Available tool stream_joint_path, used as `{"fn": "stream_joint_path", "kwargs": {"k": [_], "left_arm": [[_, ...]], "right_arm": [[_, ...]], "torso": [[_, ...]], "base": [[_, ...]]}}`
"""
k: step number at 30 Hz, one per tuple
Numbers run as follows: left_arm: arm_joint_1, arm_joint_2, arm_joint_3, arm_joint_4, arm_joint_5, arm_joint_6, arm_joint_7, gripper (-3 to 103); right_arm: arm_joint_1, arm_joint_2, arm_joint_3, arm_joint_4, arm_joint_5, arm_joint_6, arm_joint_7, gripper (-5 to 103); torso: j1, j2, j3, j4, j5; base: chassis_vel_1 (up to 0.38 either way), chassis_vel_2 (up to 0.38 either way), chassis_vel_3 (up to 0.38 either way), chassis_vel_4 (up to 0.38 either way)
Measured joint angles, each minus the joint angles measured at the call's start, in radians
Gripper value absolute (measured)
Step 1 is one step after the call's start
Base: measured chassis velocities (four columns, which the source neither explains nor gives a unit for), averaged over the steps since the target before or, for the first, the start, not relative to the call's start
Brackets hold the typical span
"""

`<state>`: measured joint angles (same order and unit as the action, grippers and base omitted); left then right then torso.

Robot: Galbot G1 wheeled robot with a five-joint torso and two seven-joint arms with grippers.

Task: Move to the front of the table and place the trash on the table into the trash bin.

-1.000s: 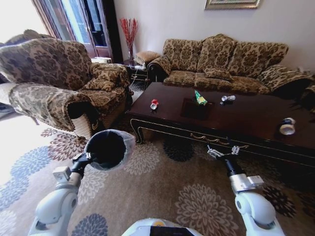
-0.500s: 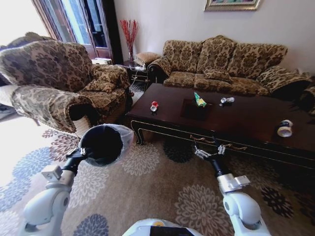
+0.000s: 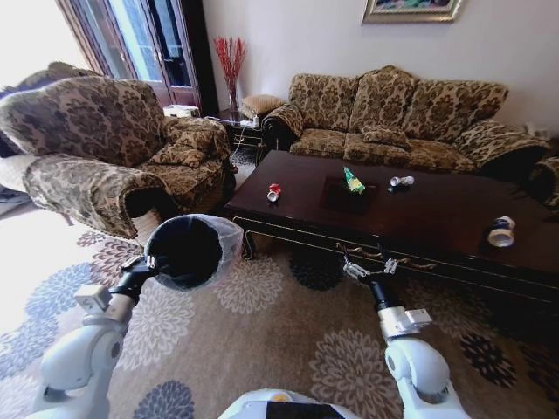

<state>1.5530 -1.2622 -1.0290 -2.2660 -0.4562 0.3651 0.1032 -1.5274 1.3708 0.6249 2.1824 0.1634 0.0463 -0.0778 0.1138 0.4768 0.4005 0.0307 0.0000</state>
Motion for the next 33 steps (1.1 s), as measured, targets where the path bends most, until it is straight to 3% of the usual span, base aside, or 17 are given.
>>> {"fn": "stream_joint_path", "kwargs": {"k": [10,33], "left_arm": [[-0.035,0.033,0.009,-0.004,-0.014,0.015,0.001,2],[-0.04,0.032,0.01,-0.043,-0.014,0.046,0.007,2]], "right_arm": [[-0.003,0.001,0.017,0.01,-0.013,-0.001,0.016,100],[0.003,-0.013,0.029,0.013,-0.002,0.007,0.024,100]], "torso": [[0.018,0.046,0.027,0.0,0.0001],[0.056,0.139,0.083,0.0,0.0001]], "base": [[0.0,0.0,0.0,0.0],[0.0,0.0,0.0,0.0]]}}
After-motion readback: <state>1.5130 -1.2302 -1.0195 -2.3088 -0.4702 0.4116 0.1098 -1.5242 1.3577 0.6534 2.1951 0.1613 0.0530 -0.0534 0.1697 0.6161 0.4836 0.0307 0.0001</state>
